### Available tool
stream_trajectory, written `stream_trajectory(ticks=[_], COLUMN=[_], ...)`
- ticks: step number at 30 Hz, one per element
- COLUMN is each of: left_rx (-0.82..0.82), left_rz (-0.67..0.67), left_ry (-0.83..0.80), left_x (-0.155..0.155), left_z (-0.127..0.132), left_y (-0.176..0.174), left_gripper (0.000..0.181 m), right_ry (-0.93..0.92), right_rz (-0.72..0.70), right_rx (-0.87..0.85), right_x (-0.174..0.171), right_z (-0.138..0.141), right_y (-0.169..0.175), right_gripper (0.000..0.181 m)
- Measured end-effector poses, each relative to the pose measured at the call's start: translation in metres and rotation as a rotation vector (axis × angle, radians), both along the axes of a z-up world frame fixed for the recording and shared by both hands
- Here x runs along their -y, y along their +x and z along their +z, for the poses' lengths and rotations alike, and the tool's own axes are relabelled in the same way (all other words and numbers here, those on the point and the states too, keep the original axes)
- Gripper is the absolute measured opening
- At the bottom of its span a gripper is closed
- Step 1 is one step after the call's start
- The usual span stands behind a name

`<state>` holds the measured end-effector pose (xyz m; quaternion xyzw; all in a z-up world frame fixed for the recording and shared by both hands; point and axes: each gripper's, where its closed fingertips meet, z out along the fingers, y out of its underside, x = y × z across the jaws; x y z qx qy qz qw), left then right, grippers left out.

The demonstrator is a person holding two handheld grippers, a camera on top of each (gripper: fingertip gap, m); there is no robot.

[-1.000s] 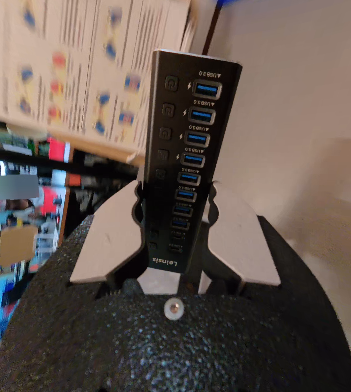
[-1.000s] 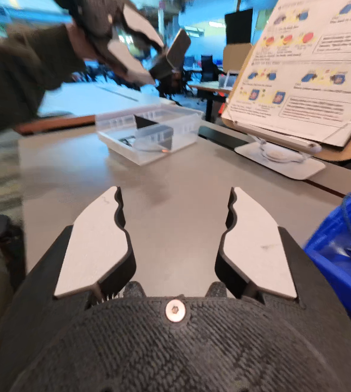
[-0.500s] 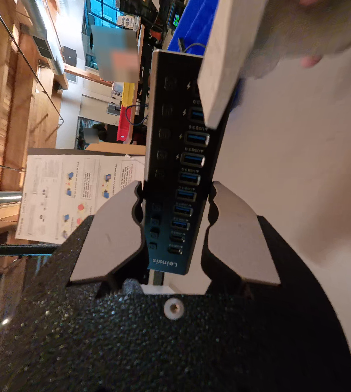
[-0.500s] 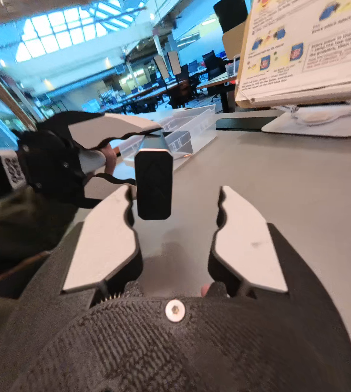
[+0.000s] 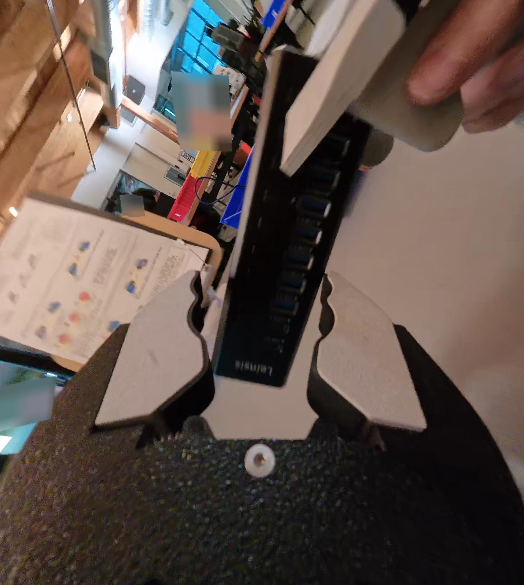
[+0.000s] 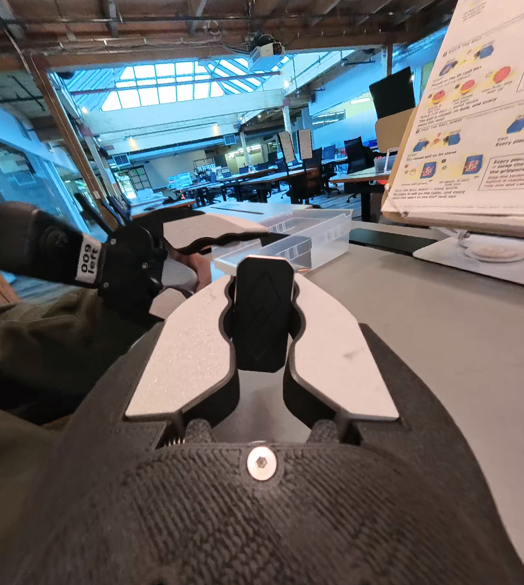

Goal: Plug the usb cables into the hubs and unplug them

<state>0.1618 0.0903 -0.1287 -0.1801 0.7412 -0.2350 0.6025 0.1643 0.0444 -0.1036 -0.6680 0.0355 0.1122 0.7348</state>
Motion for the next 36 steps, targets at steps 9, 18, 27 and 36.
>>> stream_trajectory(ticks=[9, 18, 27, 36], left_rx=[-0.288, -0.257, -0.412, -0.704], left_rz=[-0.364, -0.685, -0.701, -0.677], left_ry=[-1.271, -1.428, -0.56, 0.035], left_x=[-0.008, 0.007, 0.01, 0.013], left_z=[-0.024, -0.003, 0.047, 0.051], left_y=[-0.029, -0.033, -0.042, -0.034], left_gripper=[0.081, 0.033, 0.028, 0.027], right_ry=[0.062, 0.042, -0.079, -0.238], right_rz=[0.072, 0.2, 0.357, 0.151], right_rx=[-0.001, -0.136, -0.083, 0.255], right_x=[0.024, 0.022, 0.022, -0.01], right_z=[0.029, 0.015, -0.028, -0.051], right_y=[0.002, -0.004, -0.015, -0.025], right_gripper=[0.03, 0.029, 0.051, 0.043])
